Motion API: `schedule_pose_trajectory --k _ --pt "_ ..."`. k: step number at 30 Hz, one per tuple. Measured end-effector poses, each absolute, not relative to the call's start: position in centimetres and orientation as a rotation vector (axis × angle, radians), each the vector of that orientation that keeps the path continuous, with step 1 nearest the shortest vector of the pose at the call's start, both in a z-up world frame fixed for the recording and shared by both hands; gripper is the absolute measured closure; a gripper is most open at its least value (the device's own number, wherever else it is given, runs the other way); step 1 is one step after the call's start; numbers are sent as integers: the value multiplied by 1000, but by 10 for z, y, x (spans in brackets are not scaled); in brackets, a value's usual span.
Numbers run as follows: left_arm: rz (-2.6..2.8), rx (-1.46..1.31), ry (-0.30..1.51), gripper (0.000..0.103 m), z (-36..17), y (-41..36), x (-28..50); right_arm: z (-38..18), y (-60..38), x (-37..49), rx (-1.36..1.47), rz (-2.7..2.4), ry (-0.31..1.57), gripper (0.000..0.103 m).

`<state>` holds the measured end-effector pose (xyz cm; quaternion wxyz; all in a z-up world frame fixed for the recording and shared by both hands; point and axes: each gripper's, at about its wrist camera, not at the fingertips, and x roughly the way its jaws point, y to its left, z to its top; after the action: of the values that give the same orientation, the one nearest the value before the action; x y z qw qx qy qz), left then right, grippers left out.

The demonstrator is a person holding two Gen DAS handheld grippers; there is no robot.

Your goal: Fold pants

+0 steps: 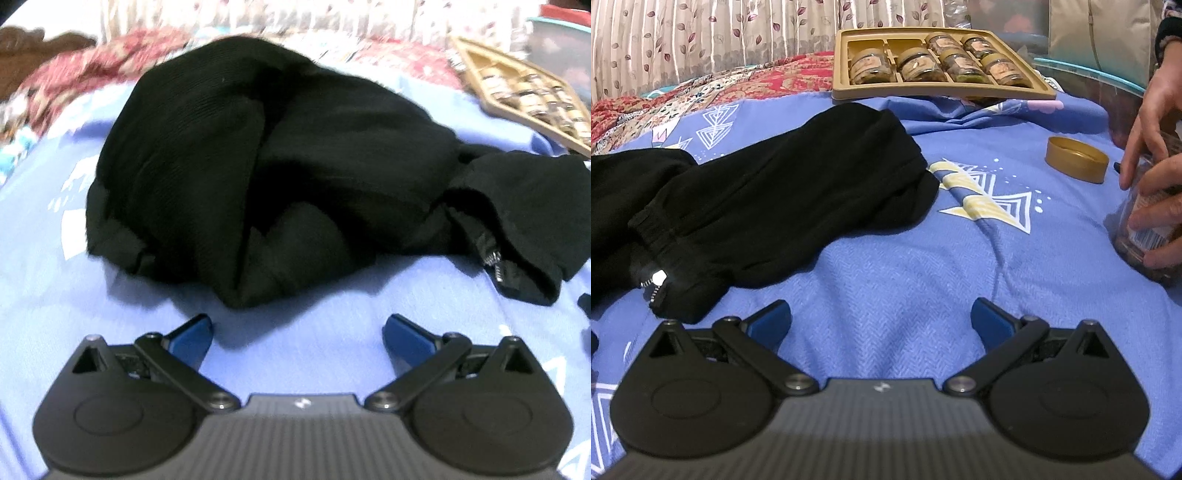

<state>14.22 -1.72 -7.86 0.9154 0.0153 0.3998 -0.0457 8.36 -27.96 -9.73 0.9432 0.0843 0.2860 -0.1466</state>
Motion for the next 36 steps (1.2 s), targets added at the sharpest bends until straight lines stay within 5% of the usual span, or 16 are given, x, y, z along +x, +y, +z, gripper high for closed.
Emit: schedule_pose_trajectory --k 19,36 --pt "-177 49 1083 0 -58 -1 49 -87 -250 -13 191 -246 645 0" --pt "-77 143 973 0 -19 9 20 -71 -227 -34 210 -142 697 0"
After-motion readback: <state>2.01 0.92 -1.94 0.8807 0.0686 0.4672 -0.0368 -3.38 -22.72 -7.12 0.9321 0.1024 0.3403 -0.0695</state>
